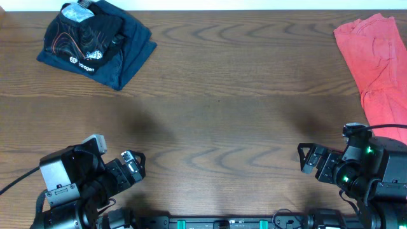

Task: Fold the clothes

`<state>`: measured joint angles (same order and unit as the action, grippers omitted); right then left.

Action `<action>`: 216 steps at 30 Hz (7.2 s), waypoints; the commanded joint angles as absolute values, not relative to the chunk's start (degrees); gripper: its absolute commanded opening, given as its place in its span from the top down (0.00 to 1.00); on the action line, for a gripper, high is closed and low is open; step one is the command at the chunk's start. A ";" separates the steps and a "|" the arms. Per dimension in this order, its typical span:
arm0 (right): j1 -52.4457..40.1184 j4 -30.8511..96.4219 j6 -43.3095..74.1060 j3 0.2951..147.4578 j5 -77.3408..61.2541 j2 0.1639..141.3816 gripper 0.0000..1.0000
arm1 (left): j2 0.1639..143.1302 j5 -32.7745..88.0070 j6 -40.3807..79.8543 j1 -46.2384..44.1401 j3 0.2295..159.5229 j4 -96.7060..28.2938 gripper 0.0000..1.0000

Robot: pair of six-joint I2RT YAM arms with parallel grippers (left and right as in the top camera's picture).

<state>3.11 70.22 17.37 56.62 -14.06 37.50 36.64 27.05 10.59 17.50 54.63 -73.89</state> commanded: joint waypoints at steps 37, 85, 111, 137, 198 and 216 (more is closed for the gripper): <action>2.76 40.99 16.86 33.87 -13.10 23.90 0.01 | 36.82 27.42 10.13 17.54 54.43 -73.93 0.02; -3.40 -5.37 -5.45 0.30 -7.51 0.30 0.01 | 36.82 27.42 10.13 17.54 54.43 -73.93 0.02; -3.40 3.60 -6.44 0.32 -7.53 0.32 0.01 | 36.82 27.42 10.13 17.54 54.43 -73.93 0.02; -3.40 3.60 -6.44 0.32 -7.51 0.34 0.01 | 36.80 27.40 10.13 16.38 54.43 -73.93 0.02; -3.40 3.60 -6.44 0.32 -7.51 0.38 0.01 | 0.10 1.89 14.90 1.52 0.23 -3.88 0.02; -3.40 3.60 -6.44 0.32 -7.51 0.38 0.01 | 0.23 1.89 14.87 1.54 0.23 -3.88 0.02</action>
